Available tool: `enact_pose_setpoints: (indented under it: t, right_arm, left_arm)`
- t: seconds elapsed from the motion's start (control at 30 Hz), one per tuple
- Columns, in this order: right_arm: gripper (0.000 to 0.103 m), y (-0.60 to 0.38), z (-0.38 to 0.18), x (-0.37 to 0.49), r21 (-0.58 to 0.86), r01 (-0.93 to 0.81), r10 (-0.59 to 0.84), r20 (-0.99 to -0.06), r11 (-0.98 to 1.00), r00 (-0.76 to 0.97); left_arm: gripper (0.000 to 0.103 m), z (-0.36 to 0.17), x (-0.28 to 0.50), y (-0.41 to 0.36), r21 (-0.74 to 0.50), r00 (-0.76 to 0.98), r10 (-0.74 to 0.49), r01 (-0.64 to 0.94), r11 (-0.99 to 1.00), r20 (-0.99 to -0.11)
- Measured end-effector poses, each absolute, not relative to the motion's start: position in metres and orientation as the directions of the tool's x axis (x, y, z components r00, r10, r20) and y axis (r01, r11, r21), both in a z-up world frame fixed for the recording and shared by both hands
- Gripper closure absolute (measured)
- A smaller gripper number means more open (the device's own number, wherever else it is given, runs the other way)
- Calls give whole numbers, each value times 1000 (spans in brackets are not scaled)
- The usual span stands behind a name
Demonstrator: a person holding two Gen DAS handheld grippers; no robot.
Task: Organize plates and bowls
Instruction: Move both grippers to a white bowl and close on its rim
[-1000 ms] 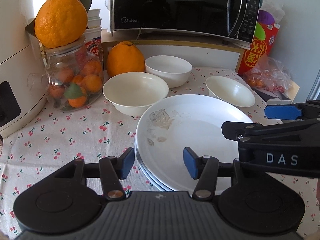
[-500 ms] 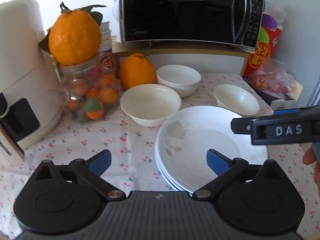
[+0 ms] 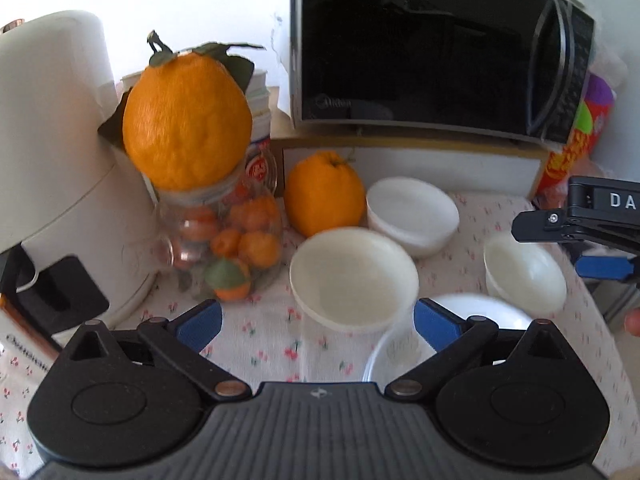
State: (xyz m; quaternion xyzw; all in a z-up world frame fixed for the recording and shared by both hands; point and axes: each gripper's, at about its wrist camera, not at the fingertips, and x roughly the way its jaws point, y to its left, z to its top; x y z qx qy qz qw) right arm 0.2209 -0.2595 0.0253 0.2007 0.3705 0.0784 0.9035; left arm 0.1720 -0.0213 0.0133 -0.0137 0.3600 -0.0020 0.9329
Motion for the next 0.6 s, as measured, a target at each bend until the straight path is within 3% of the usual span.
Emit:
enact_pose_setpoints:
  t: [0.3,0.43,0.6]
  right_arm:
    - [3,-269,19,293,491,-35,363,-592,871,720]
    - [7,-282,-9,310,597,-63,452,-531,800,716]
    - [16,-296,-30,332,675,-46,510,-509,736,693]
  left_arm:
    - [3,16,240,-27,-154,752,-66,-47,987,-656]
    - [23,2,267,-35,-228,734,-140,-20,973,-665]
    - [39,-17,290,-51,-215,723,-151,4,977,-674]
